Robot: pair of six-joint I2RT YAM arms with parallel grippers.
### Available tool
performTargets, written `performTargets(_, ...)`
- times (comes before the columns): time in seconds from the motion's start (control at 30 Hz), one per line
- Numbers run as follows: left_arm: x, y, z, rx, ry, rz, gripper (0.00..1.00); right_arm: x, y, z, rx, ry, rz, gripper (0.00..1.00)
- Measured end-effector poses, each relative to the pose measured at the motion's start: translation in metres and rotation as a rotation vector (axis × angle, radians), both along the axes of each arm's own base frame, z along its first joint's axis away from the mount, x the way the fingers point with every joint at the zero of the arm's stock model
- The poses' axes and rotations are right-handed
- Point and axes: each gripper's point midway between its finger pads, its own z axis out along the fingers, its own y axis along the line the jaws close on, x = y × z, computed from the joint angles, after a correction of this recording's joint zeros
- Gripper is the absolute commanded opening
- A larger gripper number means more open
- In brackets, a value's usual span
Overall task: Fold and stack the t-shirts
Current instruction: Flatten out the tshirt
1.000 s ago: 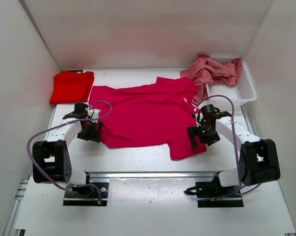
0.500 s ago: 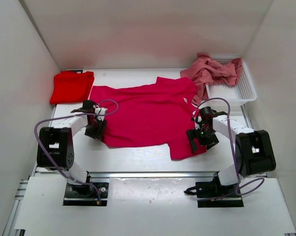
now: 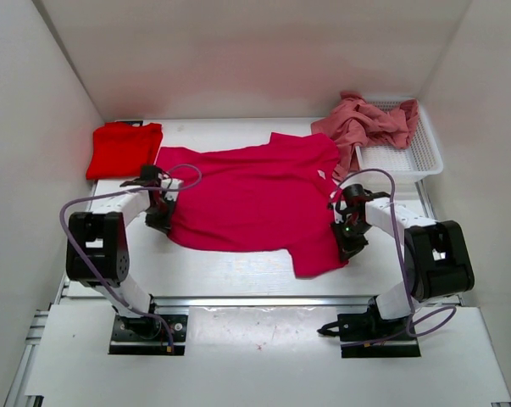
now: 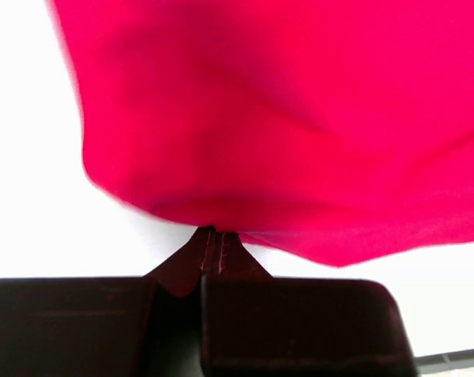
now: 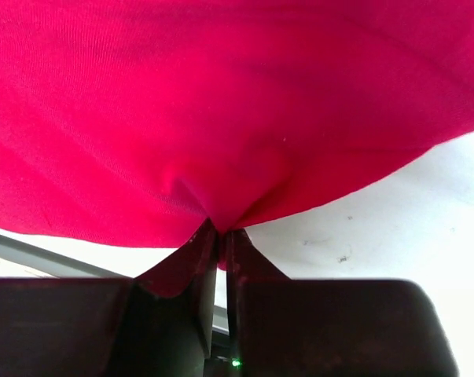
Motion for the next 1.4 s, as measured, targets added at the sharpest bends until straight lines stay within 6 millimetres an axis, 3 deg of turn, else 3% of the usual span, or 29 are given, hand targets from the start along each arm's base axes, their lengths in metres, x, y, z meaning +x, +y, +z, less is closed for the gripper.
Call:
performTargets(0.13, 0.005, 0.034, 0.023, -0.013, -0.036, 0.111, 0.0, 0.013, 0.01, 0.01, 0.056, -0.035, 0.018, 0.0)
performTargets(0.2, 0.012, 0.049, 0.042, -0.008, -0.074, 0.155, 0.0, 0.037, 0.019, 0.028, 0.105, -0.096, 0.026, 0.0)
performTargets(0.27, 0.031, 0.056, 0.071, 0.001, -0.139, 0.154, 0.0, 0.079, 0.029, 0.057, 0.152, -0.197, 0.026, 0.0)
performTargets(0.33, 0.065, 0.054, 0.115, 0.009, -0.256, 0.122, 0.0, 0.139, 0.035, 0.099, 0.191, -0.332, 0.011, 0.0)
performTargets(0.4, 0.106, 0.047, 0.173, 0.016, -0.41, 0.09, 0.0, 0.216, 0.037, 0.158, 0.226, -0.528, -0.014, 0.0)
performTargets(0.5, 0.171, 0.041, 0.289, 0.017, -0.724, 0.065, 0.0, 0.313, 0.03, 0.263, 0.233, -0.871, -0.038, 0.0)
performTargets(0.53, 0.181, 0.042, 0.322, 0.019, -0.814, 0.065, 0.0, 0.329, 0.027, 0.295, 0.226, -0.978, -0.043, 0.0)
performTargets(0.6, 0.186, 0.045, 0.379, 0.026, -0.966, 0.071, 0.0, 0.333, 0.024, 0.342, 0.23, -1.108, -0.044, 0.0)
performTargets(0.67, 0.175, 0.051, 0.406, 0.033, -1.036, 0.081, 0.0, 0.316, 0.027, 0.368, 0.246, -1.161, -0.034, 0.0)
performTargets(0.7, 0.167, 0.054, 0.411, 0.037, -1.043, 0.087, 0.0, 0.304, 0.03, 0.374, 0.256, -1.169, -0.023, 0.0)
performTargets(0.77, 0.149, 0.059, 0.401, 0.04, -1.025, 0.098, 0.0, 0.278, 0.038, 0.374, 0.271, -1.156, 0.003, 0.0)
performTargets(0.87, 0.119, 0.063, 0.352, 0.03, -0.896, 0.114, 0.0, 0.245, 0.05, 0.353, 0.292, -1.085, 0.056, 0.0)
performTargets(0.97, 0.091, 0.067, 0.291, 0.029, -0.733, 0.121, 0.0, 0.216, 0.059, 0.311, 0.302, -0.97, 0.119, 0.0)
performTargets(1.03, 0.067, 0.068, 0.252, 0.032, -0.613, 0.117, 0.0, 0.186, 0.062, 0.271, 0.294, -0.844, 0.169, 0.0)
performTargets(1.13, 0.028, 0.068, 0.207, 0.026, -0.465, 0.112, 0.0, 0.138, 0.07, 0.226, 0.317, -0.667, 0.257, 0.0)
performTargets(1.27, -0.015, 0.067, 0.175, 0.016, -0.34, 0.102, 0.0, 0.071, 0.094, 0.195, 0.378, -0.49, 0.448, 0.0)
performTargets(1.4, -0.035, 0.06, 0.162, -0.002, -0.281, 0.072, 0.0, 0.024, 0.099, 0.179, 0.431, -0.342, 0.546, 0.0)
